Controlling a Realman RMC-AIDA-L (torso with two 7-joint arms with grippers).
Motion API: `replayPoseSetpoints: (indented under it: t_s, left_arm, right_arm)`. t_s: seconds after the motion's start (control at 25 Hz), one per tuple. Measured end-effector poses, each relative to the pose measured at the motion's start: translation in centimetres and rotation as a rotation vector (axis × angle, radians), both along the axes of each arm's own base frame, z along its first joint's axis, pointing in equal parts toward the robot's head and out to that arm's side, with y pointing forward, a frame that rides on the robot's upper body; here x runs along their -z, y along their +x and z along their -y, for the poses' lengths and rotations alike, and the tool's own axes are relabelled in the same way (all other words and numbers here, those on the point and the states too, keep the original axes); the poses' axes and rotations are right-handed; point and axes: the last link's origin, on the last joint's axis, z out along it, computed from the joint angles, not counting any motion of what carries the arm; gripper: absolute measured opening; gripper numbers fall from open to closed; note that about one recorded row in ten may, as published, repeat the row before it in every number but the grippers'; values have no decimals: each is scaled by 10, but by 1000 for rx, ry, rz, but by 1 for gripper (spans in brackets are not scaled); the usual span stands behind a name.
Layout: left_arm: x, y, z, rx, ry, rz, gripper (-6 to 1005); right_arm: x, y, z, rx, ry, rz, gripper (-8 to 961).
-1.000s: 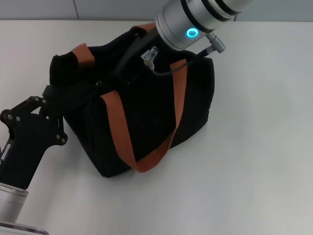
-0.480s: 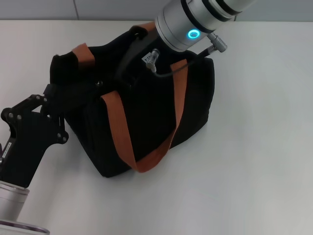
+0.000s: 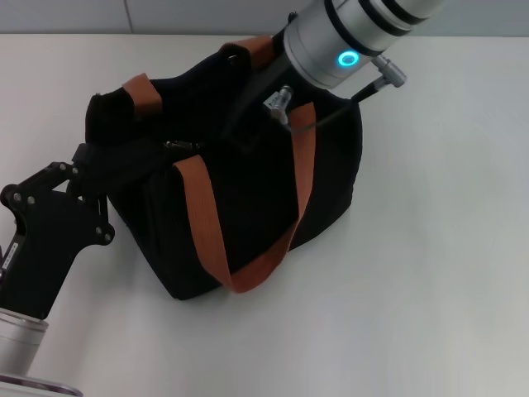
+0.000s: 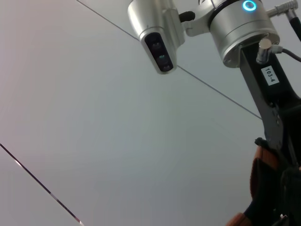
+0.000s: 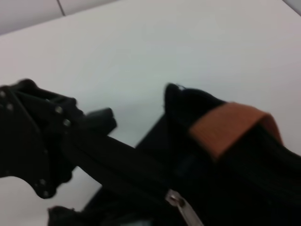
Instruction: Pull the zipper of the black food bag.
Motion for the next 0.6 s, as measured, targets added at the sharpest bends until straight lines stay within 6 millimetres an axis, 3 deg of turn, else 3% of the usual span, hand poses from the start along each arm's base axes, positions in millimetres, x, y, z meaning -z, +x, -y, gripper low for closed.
replayPoseSetpoints:
  t_s: [0.2, 0.6]
  left_arm:
    - [-1, -1, 0, -3, 3, -2, 126]
    - [-1, -1, -1, -10, 2, 10, 127]
  right_arm:
    - [-10, 7, -1, 17, 23, -5, 14]
    - [-63, 23, 0, 74, 159, -245, 21]
